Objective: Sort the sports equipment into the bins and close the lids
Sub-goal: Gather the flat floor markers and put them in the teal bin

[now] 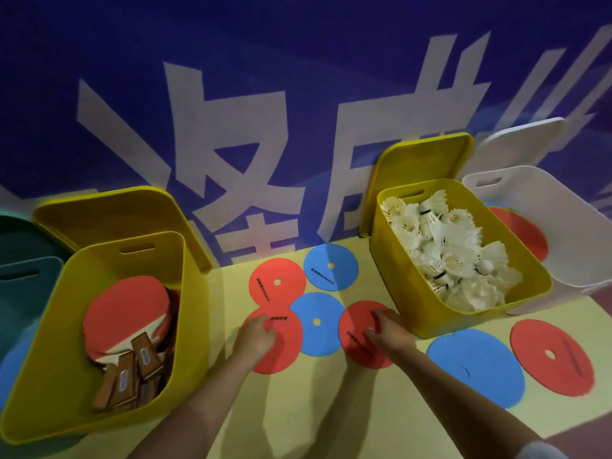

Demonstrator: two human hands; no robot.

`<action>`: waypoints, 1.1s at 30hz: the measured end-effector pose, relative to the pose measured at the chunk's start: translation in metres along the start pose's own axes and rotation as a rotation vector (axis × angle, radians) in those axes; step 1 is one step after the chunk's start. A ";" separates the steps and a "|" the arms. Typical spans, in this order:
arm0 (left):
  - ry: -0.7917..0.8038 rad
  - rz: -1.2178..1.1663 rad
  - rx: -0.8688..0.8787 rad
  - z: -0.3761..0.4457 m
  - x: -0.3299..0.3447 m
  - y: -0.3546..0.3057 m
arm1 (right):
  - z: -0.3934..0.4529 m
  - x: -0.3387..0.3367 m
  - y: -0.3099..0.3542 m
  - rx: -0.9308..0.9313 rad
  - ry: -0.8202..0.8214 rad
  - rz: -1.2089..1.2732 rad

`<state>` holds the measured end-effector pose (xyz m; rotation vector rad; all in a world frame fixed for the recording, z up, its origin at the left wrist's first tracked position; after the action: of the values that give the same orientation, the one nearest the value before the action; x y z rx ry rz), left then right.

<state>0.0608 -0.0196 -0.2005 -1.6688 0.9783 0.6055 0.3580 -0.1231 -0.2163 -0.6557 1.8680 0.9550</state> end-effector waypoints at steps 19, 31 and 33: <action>-0.058 -0.030 -0.243 0.008 0.016 0.027 | 0.037 0.003 0.011 -0.114 0.038 -0.224; -0.154 -0.515 0.071 0.000 -0.085 -0.028 | -0.007 -0.046 0.057 0.140 -0.015 0.658; -0.172 -0.610 0.157 -0.008 -0.114 -0.033 | -0.015 -0.064 0.088 0.173 -0.030 0.851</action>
<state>0.0267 0.0108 -0.0903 -1.6310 0.3464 0.2465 0.3134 -0.0830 -0.1245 0.3071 2.1976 1.2804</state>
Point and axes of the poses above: each hand's wrist, its own z-axis towards the middle knuckle, its own x-axis out of the palm, y = z × x, the point moved 5 cm from there along z, towards the middle knuckle, and after that the axes turned 11 degrees about -y, right-handed, at the moved point
